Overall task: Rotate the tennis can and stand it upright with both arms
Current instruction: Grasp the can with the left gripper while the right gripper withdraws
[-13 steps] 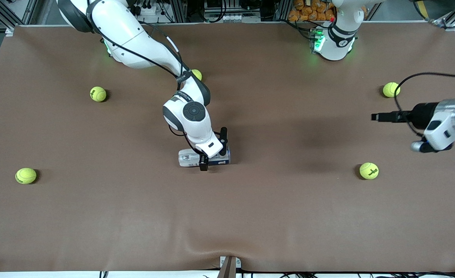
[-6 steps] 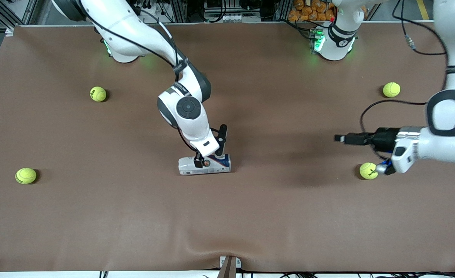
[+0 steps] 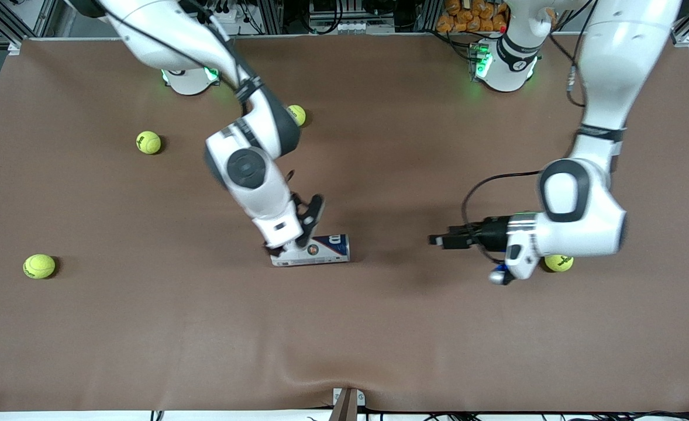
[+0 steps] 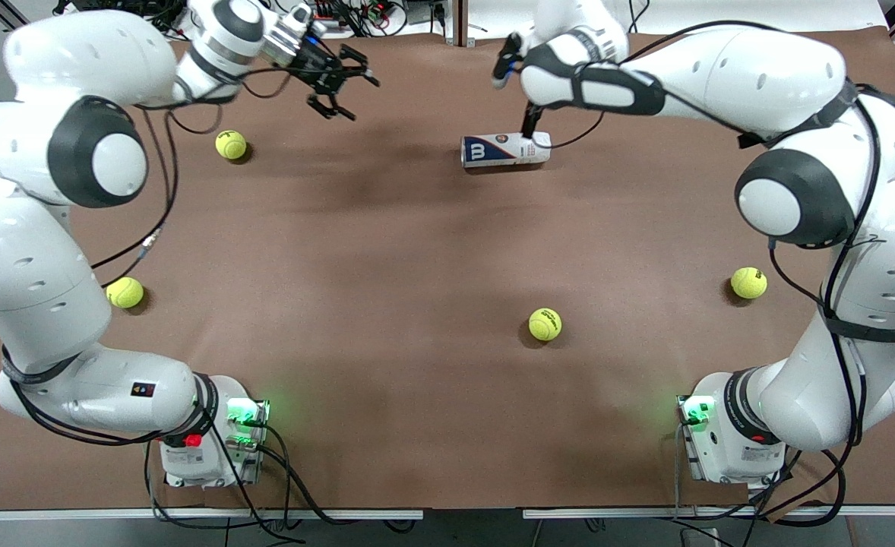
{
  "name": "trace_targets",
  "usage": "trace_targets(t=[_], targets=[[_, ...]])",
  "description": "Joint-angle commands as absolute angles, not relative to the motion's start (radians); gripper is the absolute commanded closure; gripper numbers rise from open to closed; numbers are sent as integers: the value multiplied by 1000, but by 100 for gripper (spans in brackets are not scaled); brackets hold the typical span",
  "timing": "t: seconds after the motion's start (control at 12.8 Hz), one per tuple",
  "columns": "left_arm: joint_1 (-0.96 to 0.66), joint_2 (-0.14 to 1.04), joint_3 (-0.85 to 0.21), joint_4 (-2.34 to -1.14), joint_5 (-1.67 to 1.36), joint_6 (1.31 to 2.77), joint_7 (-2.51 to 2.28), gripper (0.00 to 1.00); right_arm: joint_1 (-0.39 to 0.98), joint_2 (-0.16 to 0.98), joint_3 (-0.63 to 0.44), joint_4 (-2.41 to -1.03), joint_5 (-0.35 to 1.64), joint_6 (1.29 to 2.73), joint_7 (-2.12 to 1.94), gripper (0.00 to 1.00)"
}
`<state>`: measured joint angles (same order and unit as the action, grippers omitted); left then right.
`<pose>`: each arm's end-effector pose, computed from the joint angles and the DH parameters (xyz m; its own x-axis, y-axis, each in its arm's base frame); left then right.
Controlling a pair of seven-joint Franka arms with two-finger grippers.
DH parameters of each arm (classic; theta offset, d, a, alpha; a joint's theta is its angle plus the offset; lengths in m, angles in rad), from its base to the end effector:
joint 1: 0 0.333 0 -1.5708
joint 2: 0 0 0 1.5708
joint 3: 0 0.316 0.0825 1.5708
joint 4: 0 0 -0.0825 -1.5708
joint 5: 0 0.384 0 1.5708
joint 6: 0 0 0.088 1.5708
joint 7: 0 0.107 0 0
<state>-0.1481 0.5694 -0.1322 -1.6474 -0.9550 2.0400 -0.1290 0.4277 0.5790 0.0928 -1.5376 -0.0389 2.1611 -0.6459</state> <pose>0.6431 -0.2209 0.2934 0.8791 0.1911 -0.4366 0.4533 -0.6180 0.6423 0.6179 0.3408 0.3219 0.3884 0.9202 0.0481 0.9209 -0.3895 0.0144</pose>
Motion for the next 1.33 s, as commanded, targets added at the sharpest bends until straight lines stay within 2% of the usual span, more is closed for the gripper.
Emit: trace_targets(t=[0.0,0.24,0.71,0.94,1.25], targets=[[-213,627,-126,-1635,-1111,2132,-123,10,240,528,112,-1543,4,2129,-637,0],[-285,693,-126,-1629,-1311,2216,-62,16,37,506,112,-1542,112,2076,-635,0],[-350,801,-126,-1629,-1580,2256,225,26,-202,341,107,-1545,114,1806,-520,0],[-388,834,-126,-1629,-1733,2256,366,28,-224,249,103,-1548,103,1668,-317,0],[-399,833,-126,-1640,-1758,2256,403,28,-209,134,112,-1555,95,1501,-131,0]])
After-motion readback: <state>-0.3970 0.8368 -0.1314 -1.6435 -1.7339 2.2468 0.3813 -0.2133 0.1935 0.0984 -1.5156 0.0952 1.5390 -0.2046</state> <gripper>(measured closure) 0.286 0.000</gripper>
